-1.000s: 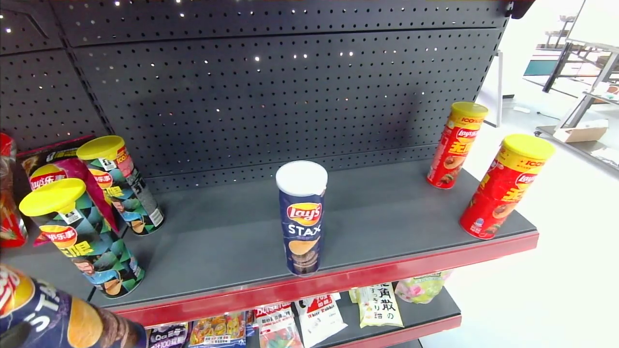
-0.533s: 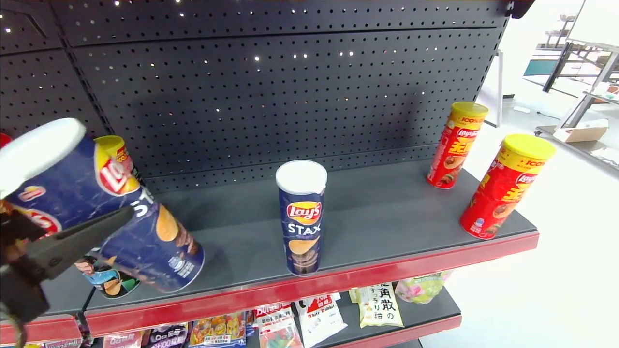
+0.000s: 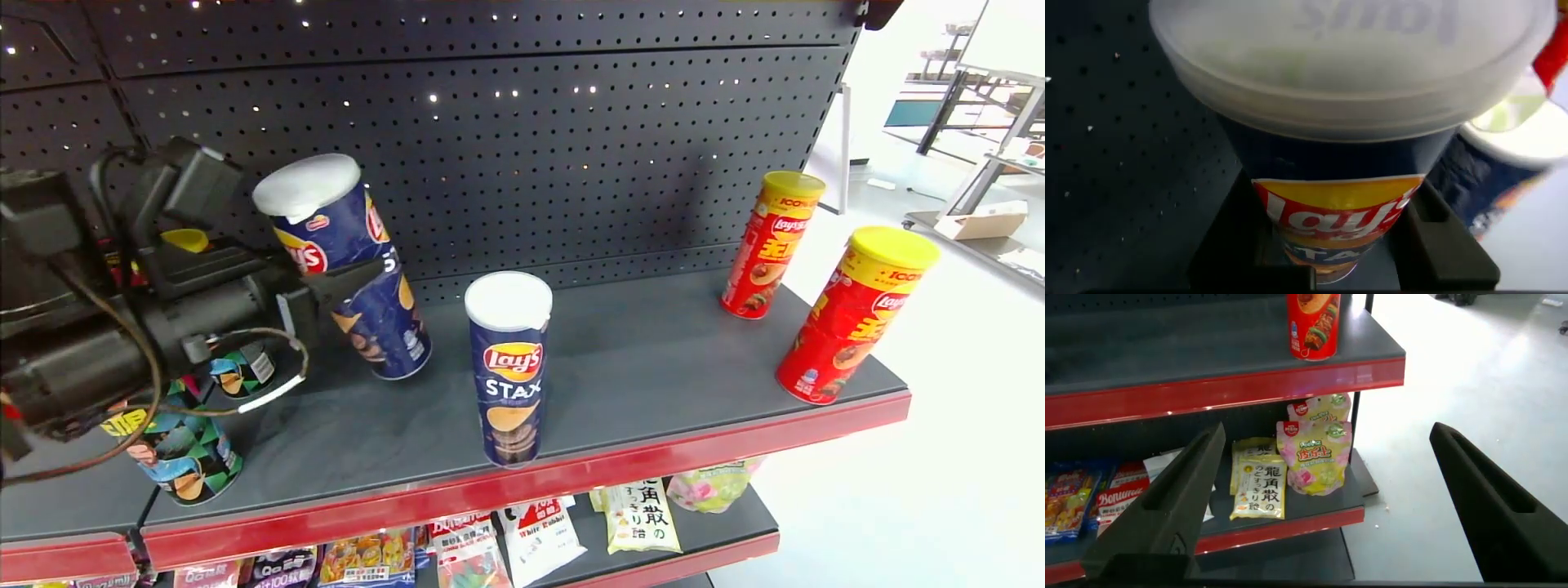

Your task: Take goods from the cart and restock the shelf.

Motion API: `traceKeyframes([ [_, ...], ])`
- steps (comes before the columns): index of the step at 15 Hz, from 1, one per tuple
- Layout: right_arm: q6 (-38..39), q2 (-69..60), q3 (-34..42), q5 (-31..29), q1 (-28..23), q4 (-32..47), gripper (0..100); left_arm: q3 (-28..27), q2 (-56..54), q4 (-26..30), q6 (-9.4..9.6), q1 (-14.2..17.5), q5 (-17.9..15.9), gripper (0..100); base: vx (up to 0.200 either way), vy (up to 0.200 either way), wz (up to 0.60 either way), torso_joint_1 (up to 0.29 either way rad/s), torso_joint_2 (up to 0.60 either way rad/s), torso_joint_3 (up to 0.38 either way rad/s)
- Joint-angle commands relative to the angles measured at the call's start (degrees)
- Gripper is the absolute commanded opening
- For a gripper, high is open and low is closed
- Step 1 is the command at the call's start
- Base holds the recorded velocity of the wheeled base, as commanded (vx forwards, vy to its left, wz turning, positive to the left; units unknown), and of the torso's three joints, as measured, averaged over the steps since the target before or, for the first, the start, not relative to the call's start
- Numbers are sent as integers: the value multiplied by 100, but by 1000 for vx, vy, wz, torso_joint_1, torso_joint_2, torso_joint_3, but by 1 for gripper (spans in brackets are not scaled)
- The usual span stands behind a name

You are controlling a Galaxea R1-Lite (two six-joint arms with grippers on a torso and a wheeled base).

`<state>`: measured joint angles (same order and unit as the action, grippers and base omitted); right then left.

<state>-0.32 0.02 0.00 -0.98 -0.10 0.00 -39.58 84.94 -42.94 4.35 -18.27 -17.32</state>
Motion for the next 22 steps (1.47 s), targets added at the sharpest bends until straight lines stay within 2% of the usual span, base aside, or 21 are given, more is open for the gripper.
traceKeyframes([
  [1,-3,-2,0,1,1,-9,100,-788,1042,-66,-40,-141,62,0,0,0,0,0,0,0],
  [3,-3,-2,0,1,1,-9,100,-1447,1631,-66,-48,-300,62,0,0,0,0,0,0,0],
  [5,-3,-2,0,1,1,-9,100,-1755,1991,-66,-57,-396,62,0,0,0,0,0,0,0],
  [8,-3,-2,0,1,1,0,100,-1790,2255,-66,-48,-528,54,0,0,0,0,0,0,0],
  [12,-3,-2,0,1,1,0,100,-2071,2624,-57,-48,-554,54,0,0,0,0,0,0,0],
  [15,-3,-2,0,1,1,0,100,-2071,2729,-66,-40,-651,54,0,0,0,0,0,0,0],
  [22,-3,-2,0,1,1,0,100,-2062,2782,-48,-5,-660,54,0,0,0,0,0,0,0],
])
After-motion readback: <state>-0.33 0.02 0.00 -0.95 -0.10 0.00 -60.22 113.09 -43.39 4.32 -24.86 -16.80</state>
